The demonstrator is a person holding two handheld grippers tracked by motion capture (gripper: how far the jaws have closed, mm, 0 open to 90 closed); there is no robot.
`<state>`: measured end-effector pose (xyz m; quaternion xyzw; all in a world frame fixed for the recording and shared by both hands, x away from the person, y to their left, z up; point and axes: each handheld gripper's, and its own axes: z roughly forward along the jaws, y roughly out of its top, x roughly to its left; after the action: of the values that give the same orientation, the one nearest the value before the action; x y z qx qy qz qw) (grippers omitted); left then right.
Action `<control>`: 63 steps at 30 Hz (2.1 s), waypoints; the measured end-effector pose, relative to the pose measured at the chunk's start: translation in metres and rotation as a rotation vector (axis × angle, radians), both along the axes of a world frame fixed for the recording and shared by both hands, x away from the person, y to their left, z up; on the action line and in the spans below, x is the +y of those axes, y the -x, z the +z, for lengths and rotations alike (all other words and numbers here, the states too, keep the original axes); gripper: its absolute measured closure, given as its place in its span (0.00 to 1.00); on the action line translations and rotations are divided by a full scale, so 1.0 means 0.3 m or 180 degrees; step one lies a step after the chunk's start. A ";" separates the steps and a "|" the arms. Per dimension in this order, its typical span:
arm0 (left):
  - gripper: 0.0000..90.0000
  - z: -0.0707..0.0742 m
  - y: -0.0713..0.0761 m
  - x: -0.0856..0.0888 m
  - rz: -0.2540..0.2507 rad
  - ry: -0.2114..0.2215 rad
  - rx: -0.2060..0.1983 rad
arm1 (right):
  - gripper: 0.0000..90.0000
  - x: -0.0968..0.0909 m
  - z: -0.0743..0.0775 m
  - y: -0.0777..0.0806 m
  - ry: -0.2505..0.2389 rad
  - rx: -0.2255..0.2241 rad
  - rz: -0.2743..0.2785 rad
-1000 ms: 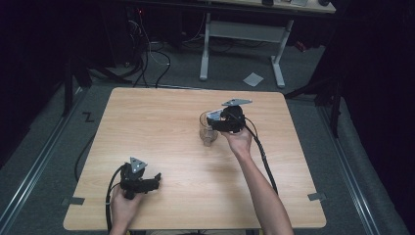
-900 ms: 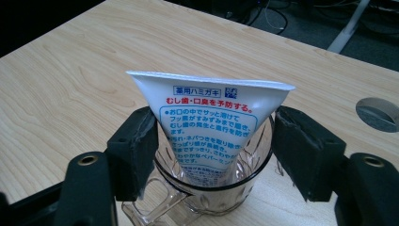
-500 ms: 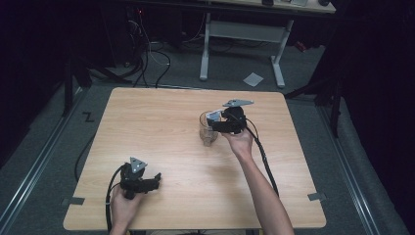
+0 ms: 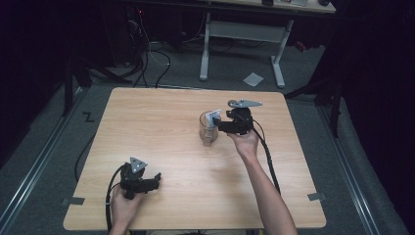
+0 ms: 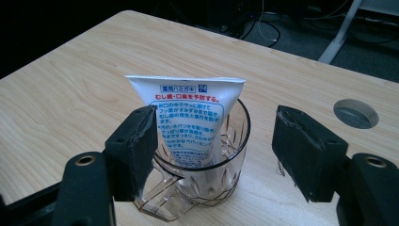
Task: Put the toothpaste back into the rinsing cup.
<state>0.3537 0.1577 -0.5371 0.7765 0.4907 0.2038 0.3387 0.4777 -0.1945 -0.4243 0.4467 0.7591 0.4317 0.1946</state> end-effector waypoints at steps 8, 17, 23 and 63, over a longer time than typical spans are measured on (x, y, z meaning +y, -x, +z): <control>0.16 0.000 0.000 0.000 0.0004 -0.0002 -0.0004 | 0.36 -0.018 0.011 0.009 0.0012 -0.0010 -0.0013; 0.16 0.000 0.000 0.000 0.0002 -0.0003 -0.0003 | 0.36 -0.043 0.031 0.031 0.0025 -0.0015 -0.0029; 0.16 0.000 0.000 0.000 0.0002 -0.0002 -0.0003 | 0.37 -0.057 0.050 0.053 0.0017 -0.0062 -0.0022; 0.16 0.000 0.000 -0.001 0.0005 -0.0002 -0.0001 | 0.39 -0.210 0.076 0.165 -0.0247 -0.0171 -0.0212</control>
<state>0.3537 0.1575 -0.5371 0.7762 0.4912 0.2044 0.3384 0.4282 -0.2573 -0.4014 0.4672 0.7210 0.4660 0.2116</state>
